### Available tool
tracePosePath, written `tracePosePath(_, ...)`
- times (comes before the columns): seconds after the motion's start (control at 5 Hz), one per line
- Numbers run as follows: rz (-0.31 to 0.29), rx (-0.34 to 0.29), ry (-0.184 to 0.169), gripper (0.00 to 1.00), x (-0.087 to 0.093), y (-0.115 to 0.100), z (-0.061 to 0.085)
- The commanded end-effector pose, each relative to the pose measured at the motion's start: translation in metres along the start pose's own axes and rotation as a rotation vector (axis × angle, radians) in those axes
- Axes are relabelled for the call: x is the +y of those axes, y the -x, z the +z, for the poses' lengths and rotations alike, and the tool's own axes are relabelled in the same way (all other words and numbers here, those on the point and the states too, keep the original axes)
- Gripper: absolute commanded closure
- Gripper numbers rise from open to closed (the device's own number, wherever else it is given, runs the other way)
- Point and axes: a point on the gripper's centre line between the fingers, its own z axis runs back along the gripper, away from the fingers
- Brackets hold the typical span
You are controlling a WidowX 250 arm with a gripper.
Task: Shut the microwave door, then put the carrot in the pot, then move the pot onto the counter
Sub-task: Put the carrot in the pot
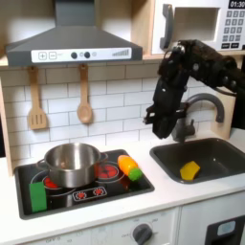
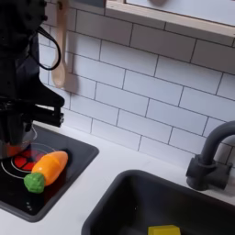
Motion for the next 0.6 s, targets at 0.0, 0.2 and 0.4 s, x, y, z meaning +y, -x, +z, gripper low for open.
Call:
tracePosePath(0.0,0.032,0.012,0.002,0.00,0.007,-0.009,-0.015)
tracePosePath(0.2,0.048,0.029,0.006,0.00,0.009,-0.020,-0.028)
tracePosePath(0.4,0.047,0.077,0.022,0.00,0.005,-0.024,-0.046)
